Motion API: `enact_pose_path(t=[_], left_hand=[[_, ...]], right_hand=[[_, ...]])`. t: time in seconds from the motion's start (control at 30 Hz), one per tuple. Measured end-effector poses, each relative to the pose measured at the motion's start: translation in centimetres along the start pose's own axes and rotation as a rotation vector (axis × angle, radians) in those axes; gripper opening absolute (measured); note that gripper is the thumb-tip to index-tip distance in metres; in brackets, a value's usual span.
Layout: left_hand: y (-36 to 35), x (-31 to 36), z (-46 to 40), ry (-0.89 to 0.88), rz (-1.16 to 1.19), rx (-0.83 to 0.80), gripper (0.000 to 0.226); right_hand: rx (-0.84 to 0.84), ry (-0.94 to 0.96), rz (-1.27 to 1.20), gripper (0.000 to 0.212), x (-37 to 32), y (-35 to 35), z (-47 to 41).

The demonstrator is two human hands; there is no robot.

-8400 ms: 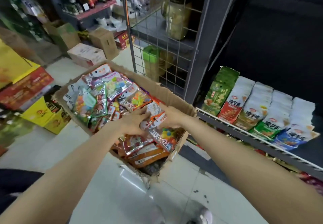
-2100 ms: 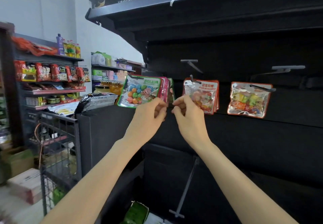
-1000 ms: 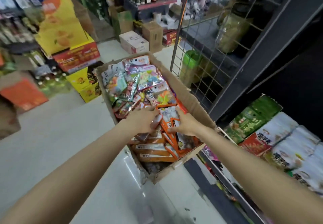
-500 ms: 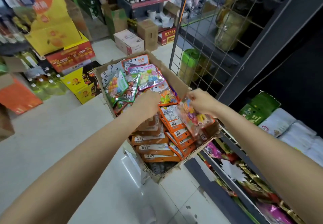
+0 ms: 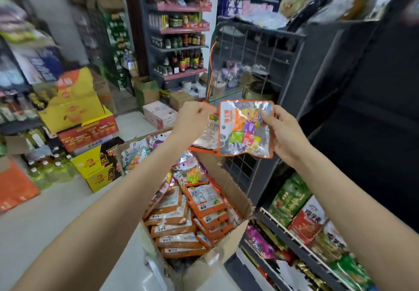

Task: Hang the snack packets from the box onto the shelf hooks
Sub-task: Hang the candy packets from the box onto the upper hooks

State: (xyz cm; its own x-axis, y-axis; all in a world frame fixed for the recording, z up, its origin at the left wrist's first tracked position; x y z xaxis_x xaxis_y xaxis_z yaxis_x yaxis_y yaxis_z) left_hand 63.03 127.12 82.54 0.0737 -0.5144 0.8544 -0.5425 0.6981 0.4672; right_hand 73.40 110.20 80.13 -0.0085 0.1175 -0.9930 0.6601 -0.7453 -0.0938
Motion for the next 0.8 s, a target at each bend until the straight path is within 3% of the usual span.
enact_pose_path(t=[0.1, 0.23, 0.4, 0.53, 0.63, 0.8], left_hand=[[-1.7, 4.6, 0.2, -0.007, 0.183, 0.010, 0.016], [-5.8, 13.2, 1.3, -0.192, 0.086, -0.003, 0.018], [-11.4, 24.0, 3.3, -0.368, -0.088, -0.049, 0.019], [-16.6, 32.4, 6.3, -0.519, -0.176, -0.115, 0.016], [-19.7, 37.1, 8.0, -0.595, -0.153, -0.109, 0.015], [-22.9, 41.7, 9.9, -0.692, -0.031, -0.048, 0.012]], right_hand=[[0.065, 0.066, -0.046, 0.012, -3.4, 2.9, 2.0], [0.111, 0.166, -0.045, 0.007, -8.8, 7.9, 6.1], [0.053, 0.194, 0.364, 0.020, -16.2, 15.0, 13.5], [0.058, 0.246, 0.648, 0.059, -20.8, 19.6, 19.0], [0.078, 0.359, 0.744, 0.074, -23.2, 21.4, 22.1], [0.170, 0.465, 0.868, 0.059, -25.5, 25.1, 26.2]])
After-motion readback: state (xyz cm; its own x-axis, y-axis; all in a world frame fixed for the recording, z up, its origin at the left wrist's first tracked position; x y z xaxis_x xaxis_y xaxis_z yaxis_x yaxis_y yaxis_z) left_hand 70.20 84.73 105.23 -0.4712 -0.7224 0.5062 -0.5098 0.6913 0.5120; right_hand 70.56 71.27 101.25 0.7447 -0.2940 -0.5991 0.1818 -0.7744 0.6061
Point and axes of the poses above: each hand's wrist, its own z-axis away from the middle knuckle, its own y-axis out of the back of the hand, x = y × z, the point moved 9 cm from there along -z, towards the middle knuckle, and after that the axes turned 7 degrees about -x, right-handed, at the moved point
